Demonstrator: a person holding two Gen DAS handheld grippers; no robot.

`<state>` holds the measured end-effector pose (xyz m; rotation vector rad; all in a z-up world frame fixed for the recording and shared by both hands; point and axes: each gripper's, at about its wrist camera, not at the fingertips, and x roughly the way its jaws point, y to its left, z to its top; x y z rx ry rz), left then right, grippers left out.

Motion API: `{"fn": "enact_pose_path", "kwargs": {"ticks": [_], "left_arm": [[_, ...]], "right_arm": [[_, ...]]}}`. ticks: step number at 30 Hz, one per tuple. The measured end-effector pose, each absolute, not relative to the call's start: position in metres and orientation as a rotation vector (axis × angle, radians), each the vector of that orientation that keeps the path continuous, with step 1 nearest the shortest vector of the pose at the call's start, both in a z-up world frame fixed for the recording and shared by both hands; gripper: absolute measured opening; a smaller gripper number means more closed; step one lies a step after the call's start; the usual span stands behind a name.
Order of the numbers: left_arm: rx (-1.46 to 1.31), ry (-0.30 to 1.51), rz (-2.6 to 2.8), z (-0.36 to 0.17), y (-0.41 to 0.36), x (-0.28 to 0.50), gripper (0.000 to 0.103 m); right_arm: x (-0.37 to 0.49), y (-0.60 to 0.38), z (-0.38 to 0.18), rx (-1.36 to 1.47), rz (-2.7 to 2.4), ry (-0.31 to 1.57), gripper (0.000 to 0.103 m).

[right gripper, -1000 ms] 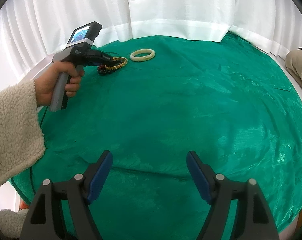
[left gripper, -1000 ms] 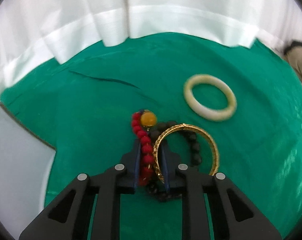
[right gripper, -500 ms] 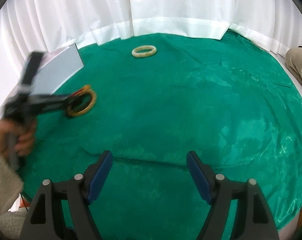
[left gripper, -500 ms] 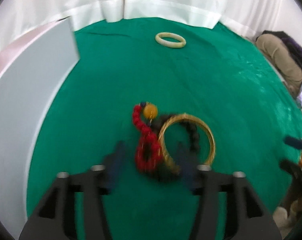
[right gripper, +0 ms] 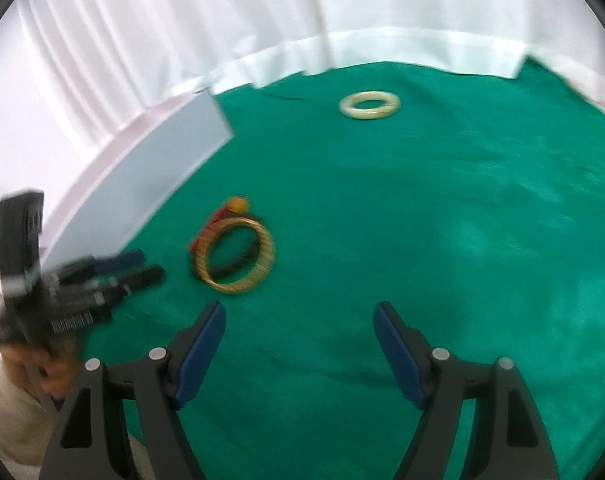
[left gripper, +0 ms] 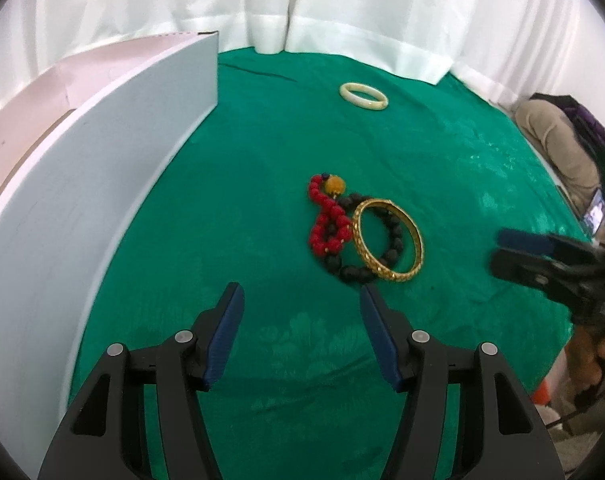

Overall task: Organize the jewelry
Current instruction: 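Slide the gold bangle away from the red bead bracelet with the right tool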

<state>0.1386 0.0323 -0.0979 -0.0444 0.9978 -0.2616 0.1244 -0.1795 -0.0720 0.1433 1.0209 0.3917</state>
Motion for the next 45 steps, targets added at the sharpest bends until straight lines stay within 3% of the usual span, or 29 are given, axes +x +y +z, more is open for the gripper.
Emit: {"fn": "enact_pose_path", "kwargs": {"ticks": [6,9,11,13,16,19,32,33,34,36,45], "left_arm": [[-0.067,0.996,-0.219,-0.098,0.048,0.124,0.066],[-0.096,0.998,-0.200,-0.099,0.058,0.121,0.066],[-0.110,0.996,-0.189,-0.099,0.063,0.119,0.066],[-0.113,0.994,-0.185,-0.099,0.065,0.117,0.066],[-0.113,0.994,-0.184,-0.100,0.067,0.114,0.066],[-0.111,1.003,-0.178,-0.102,0.066,0.113,0.066],[-0.081,1.020,-0.181,-0.103,0.056,0.115,0.066],[-0.076,1.021,-0.190,-0.102,0.053,0.115,0.066],[-0.075,1.021,-0.201,-0.100,0.050,0.116,0.066],[-0.074,1.019,-0.233,-0.096,0.043,0.120,0.067],[0.030,1.033,-0.309,-0.099,-0.012,0.172,0.066]], "right_arm": [[0.131,-0.113,-0.074,-0.050,0.538,1.011,0.076],[0.133,-0.095,-0.083,-0.154,0.545,1.020,0.054],[0.136,-0.089,-0.091,-0.200,0.539,1.032,0.052],[0.136,-0.084,-0.098,-0.254,0.534,1.036,0.027],[0.133,-0.083,-0.098,-0.279,0.553,1.041,0.013],[0.126,-0.089,-0.089,-0.303,0.544,1.025,0.008],[0.098,-0.186,-0.066,-0.237,0.287,1.055,0.009],[0.098,-0.195,-0.067,-0.207,0.272,1.057,0.015],[0.097,-0.201,-0.067,-0.178,0.267,1.061,0.032],[0.093,-0.213,-0.065,-0.097,0.266,1.058,0.054],[0.072,-0.213,-0.059,0.041,0.312,1.031,0.054]]}}
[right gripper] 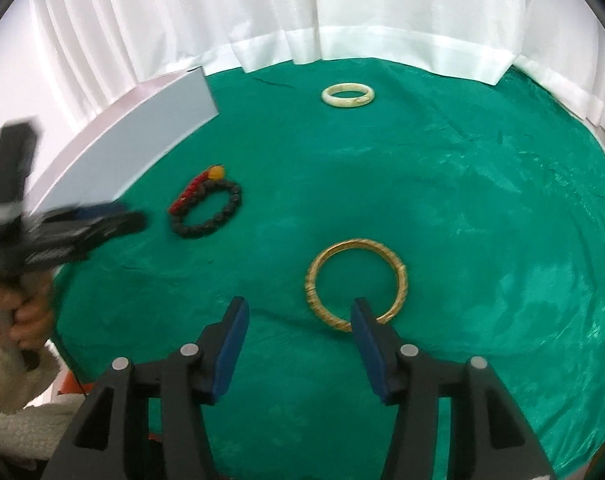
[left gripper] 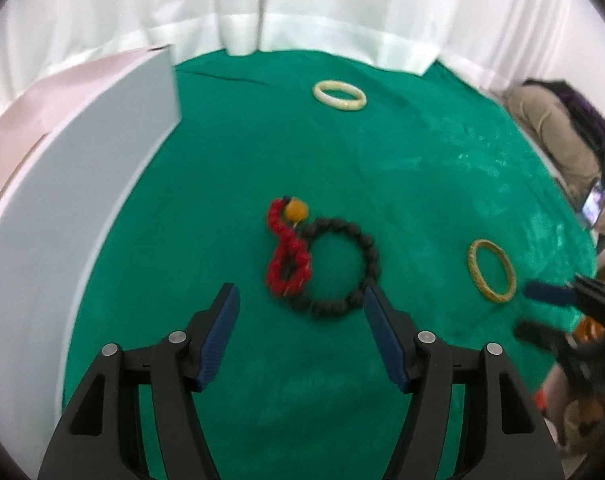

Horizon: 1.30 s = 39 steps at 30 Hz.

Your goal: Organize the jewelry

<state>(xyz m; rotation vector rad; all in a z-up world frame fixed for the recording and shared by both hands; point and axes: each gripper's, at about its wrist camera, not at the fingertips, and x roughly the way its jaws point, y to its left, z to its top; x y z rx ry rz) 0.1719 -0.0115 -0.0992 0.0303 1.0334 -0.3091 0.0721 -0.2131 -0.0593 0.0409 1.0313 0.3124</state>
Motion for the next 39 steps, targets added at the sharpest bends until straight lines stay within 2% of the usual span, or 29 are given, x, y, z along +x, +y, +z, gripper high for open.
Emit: {"fn": "enact_pose_path", "kwargs": {"ticks": [2,3,6,7,9,10,19,32,35,37,39], "left_arm": [[0.079,1.044,-0.303,-0.108,-0.023,0.184,0.064],[0.096,1.049,-0.297,-0.111,-0.026,0.188,0.059],[0.110,1.080,-0.293,-0.122,-0.027,0.197,0.025],[0.100,1.085,-0.296,-0.123,-0.024,0.198,0.019],[0.032,1.098,-0.321,-0.121,-0.014,0.198,0.017],[-0.004,1.100,-0.333,-0.119,-0.008,0.198,0.011],[-0.193,1.100,-0.312,-0.105,0.042,0.178,0.010],[-0.357,1.140,-0.218,-0.117,0.110,0.143,0.011],[-0.385,1.140,-0.182,-0.119,0.120,0.139,0.017],[-0.404,1.136,-0.155,-0.120,0.127,0.137,0.031],[-0.419,1.128,-0.143,-0.119,0.132,0.135,0.038]], "right_arm": [[0.070,-0.210,-0.060,0.049,0.321,1.032,0.054],[0.068,-0.209,-0.060,0.050,0.323,1.034,0.054],[0.061,-0.209,-0.058,0.044,0.322,1.033,0.054],[0.059,-0.211,-0.057,0.045,0.321,1.029,0.054],[0.056,-0.212,-0.057,0.055,0.318,1.024,0.054],[0.054,-0.214,-0.057,0.061,0.317,1.022,0.054],[0.055,-0.215,-0.061,0.086,0.326,1.028,0.054],[0.051,-0.207,-0.063,0.080,0.335,1.034,0.054],[0.049,-0.208,-0.063,0.082,0.333,1.033,0.054],[0.049,-0.207,-0.064,0.080,0.330,1.039,0.054],[0.050,-0.207,-0.065,0.078,0.324,1.045,0.054]]}}
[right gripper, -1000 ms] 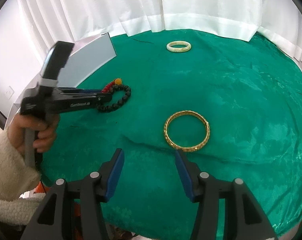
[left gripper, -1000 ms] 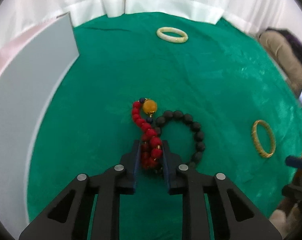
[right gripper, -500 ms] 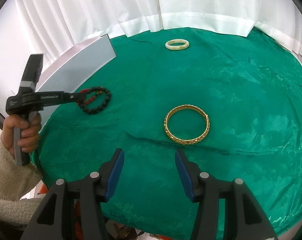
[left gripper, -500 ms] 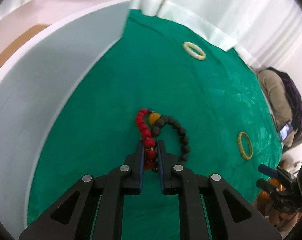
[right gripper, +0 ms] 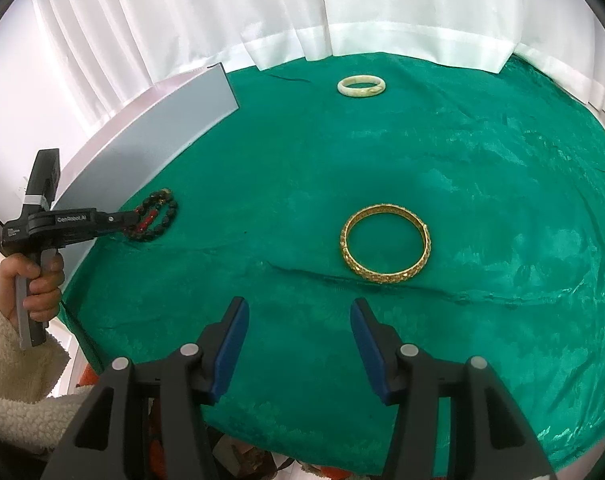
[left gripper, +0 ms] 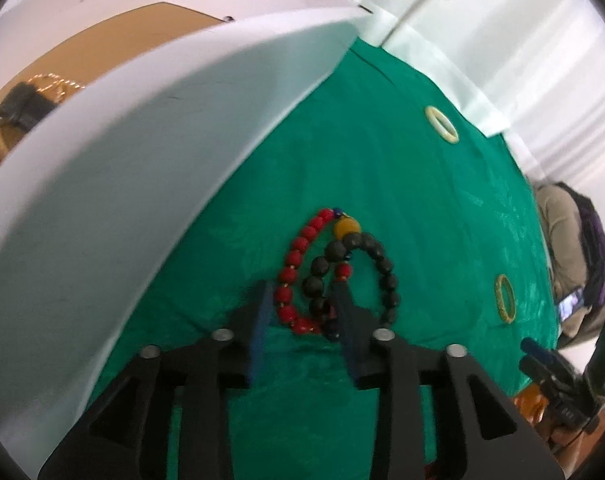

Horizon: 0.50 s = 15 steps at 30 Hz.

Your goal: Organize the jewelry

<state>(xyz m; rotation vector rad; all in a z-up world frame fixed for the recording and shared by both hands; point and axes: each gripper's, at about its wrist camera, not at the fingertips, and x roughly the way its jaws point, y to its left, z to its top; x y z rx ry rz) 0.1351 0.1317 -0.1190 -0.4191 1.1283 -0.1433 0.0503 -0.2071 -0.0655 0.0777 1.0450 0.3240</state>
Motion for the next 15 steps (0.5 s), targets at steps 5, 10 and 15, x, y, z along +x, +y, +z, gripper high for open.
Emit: {"fn": "enact_pose_path", "kwargs": {"ticks": [5,10,15], "left_arm": [[-0.316,1.079,-0.106,-0.104,0.121,0.130,0.039],[-0.175,1.042,-0.156,-0.095,0.097,0.143,0.039],[0.011,1.026,-0.198,-0.108,0.068,0.168,0.038]], "right_arm": [[0.051,-0.207,-0.065,0.084,0.324,1.047,0.054],[0.053,-0.205,-0.068,0.084,0.330,1.057,0.054],[0.053,-0.208,-0.065,0.095,0.330,1.046,0.054]]}}
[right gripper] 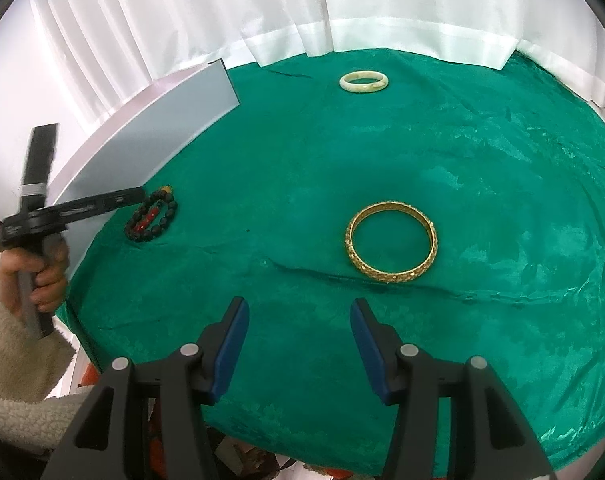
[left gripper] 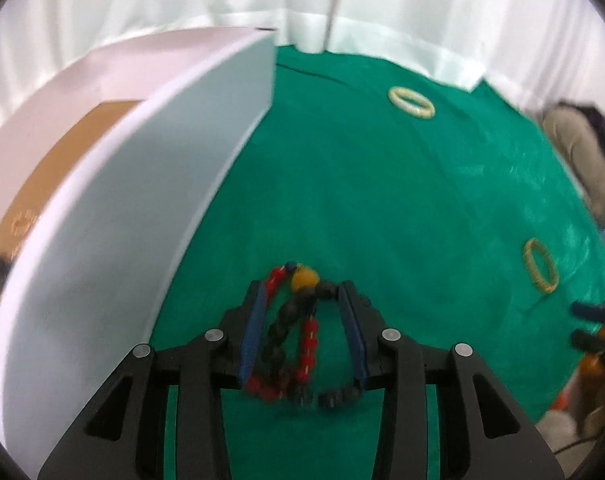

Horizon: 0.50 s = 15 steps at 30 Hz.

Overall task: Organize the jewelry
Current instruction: 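Lift the black bead bracelet with the left tool, freeing the red one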

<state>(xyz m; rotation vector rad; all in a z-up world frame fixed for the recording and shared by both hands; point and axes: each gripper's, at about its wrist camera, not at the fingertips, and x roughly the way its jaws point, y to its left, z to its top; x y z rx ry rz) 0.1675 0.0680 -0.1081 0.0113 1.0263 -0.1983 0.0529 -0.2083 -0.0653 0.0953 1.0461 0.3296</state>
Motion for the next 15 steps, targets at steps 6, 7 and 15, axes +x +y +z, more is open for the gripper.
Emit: {"fn": "enact_pose_path", "kwargs": {"ticks": [6,7,15], "left_arm": [[0.025,1.087,-0.213,-0.115,0.068,0.163,0.010],[0.018,1.087,-0.215,-0.113,0.069,0.160,0.010],[-0.193,1.057,-0.249,-0.078,0.091,0.144,0.010]], "right_arm": [[0.047,-0.234,-0.056,0.122,0.272,1.021,0.054],[0.047,-0.240,-0.055,0.127,0.259,1.018,0.054],[0.065,-0.277,-0.049,0.170,0.156,0.993,0.054]]}}
